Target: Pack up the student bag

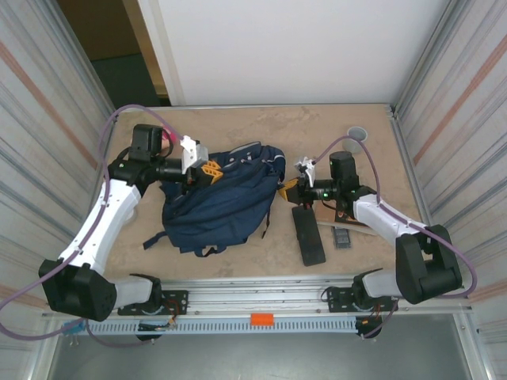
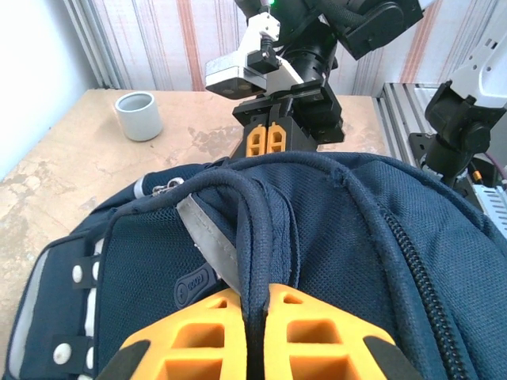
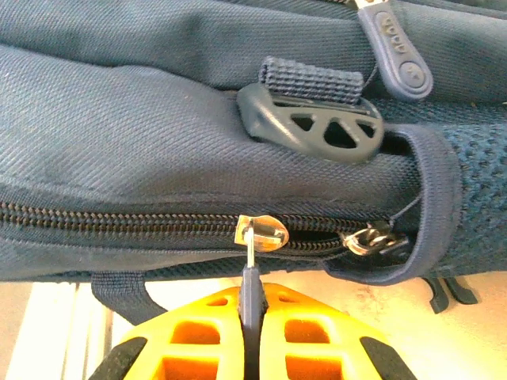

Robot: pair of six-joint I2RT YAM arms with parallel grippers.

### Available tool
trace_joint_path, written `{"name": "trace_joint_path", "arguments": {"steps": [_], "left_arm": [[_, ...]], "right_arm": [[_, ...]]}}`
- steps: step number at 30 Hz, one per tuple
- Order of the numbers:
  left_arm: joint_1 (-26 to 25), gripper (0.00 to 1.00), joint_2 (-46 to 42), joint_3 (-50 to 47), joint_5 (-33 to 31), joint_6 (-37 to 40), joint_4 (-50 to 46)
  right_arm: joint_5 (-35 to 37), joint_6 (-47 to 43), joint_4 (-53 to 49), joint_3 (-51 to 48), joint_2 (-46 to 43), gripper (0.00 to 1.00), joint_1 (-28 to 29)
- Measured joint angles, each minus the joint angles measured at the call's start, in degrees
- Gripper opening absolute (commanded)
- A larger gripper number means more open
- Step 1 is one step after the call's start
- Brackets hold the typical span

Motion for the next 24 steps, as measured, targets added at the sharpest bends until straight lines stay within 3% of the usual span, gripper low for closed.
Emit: {"name": "trace_joint_path", "arguments": {"steps": [8, 19, 24], "left_arm": [[-0.4, 0.00, -0.3, -1.4, -2.9, -3.1, 3.5], [-9.6, 0.00, 0.1, -1.6, -27.1, -12.1, 9.9], [-16.3, 0.00, 2.4, -1.7, -38.3, -17.7, 14.3]], "right_arm": [[1.6, -0.3, -3.3, 0.4, -1.4, 0.00, 0.0], [10.5, -0.7, -15.2, 4.2, -9.2, 0.00, 7.5], [15.6, -0.4, -19.6, 5.8, -10.8, 0.00, 12.3]]}}
